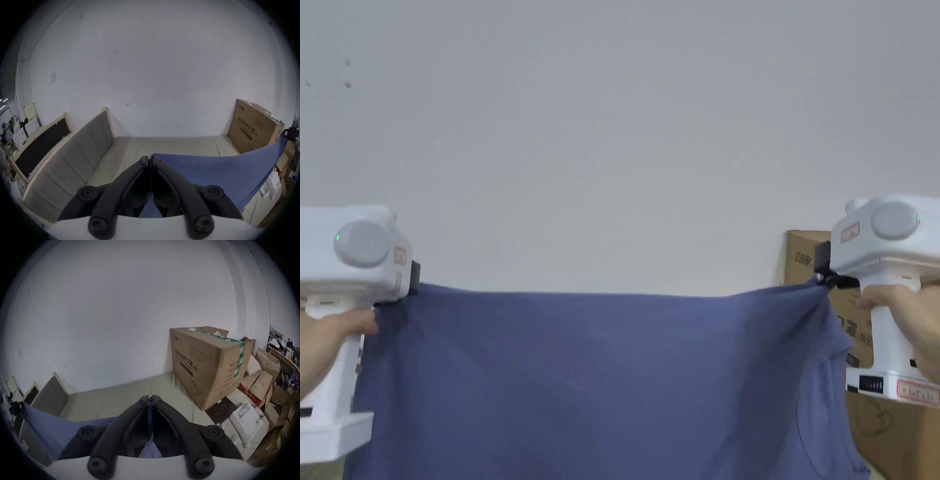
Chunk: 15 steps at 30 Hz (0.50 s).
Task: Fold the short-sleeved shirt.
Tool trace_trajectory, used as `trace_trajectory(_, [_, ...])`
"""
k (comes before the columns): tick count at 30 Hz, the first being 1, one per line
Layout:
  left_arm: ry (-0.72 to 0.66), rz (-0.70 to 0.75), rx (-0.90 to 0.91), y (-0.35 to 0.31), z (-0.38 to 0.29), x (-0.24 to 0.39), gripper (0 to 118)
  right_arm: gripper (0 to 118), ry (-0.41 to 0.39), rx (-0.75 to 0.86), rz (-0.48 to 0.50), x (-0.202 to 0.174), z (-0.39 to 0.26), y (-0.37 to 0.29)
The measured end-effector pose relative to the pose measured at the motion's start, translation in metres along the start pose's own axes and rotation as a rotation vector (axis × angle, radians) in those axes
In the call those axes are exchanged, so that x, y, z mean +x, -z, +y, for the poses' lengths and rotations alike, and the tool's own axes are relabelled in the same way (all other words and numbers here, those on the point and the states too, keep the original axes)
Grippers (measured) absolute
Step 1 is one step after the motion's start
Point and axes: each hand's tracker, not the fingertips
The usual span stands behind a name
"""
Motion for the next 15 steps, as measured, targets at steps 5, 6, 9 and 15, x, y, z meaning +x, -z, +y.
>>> trace_trajectory(5, [-0.010,0.039,0.100,0.012,0.053,0.004,3,2,-0.006,0.071,0.000,-0.025,0.052,0.008])
trace_trajectory(6, [-0.022,0.042,0.118,0.015,0.063,0.004,3,2,-0.005,0.090,-0.002,-0.029,0.060,0.009])
trace_trajectory(9, [-0.014,0.052,0.135,0.025,0.088,0.006,3,2,-0.033,0.128,-0.014,-0.041,0.084,0.007])
trace_trajectory(15, [-0.026,0.089,0.172,0.051,0.088,0.011,3,2,-0.075,0.137,-0.032,-0.056,0.087,0.022])
